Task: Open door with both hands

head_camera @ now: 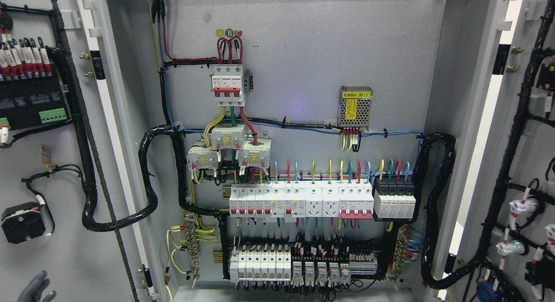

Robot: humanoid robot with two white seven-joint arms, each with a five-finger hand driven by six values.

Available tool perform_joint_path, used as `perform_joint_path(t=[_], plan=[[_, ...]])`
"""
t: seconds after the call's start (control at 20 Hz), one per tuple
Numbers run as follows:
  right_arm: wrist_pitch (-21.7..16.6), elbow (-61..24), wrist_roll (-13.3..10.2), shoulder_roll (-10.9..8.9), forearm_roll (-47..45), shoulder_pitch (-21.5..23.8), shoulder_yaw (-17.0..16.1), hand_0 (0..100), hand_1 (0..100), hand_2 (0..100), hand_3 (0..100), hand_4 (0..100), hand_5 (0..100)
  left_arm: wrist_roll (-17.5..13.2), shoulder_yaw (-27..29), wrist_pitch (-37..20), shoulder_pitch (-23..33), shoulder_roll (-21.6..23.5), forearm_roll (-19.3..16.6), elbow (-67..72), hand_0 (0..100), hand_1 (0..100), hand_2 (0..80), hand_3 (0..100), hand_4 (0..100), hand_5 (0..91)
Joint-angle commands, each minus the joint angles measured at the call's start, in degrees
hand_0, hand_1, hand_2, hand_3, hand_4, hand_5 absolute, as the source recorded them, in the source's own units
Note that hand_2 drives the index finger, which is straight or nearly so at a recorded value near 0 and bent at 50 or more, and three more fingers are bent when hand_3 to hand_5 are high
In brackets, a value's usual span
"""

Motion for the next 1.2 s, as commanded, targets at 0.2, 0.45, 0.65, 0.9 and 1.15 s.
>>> perform_joint_path(t=[0.2,0.45,0.65,0.9,1.15], plan=[[-0.8,0.0,0.1,-3.65,0.2,0.3,9.2,38,0,0,0,0,0,-0.1,-10.4,-16.2,6.5,-11.0,-13.1,-9.1,0,0,0.0,0,0,0.0],[-0.8,3.6,0.1,-4.62,0.7,0.9,15.8,38,0,0,0,0,0,0.0,-12.6,-16.2,8.6,-13.7,-16.9,-10.0,0,0,0.0,0,0,0.0],[-0.8,9.5,0.1,-4.71,1.0,3.6,20.3,38,0,0,0,0,0,0.1,-13.7,-16.2,10.5,-15.1,-19.1,-9.8,0,0,0.0,0,0,0.0],[-0.8,18.5,0.1,-4.71,4.5,5.4,28.2,38,0,0,0,0,0,0.1,-13.9,-16.0,15.4,-15.6,-20.4,-7.9,0,0,0.0,0,0,0.0],[-0.8,28.4,0.1,-4.18,5.0,6.5,33.2,38,0,0,0,0,0,0.1,-13.8,-16.0,19.1,-13.9,-20.4,0.6,0,0,0.0,0,0,0.0]])
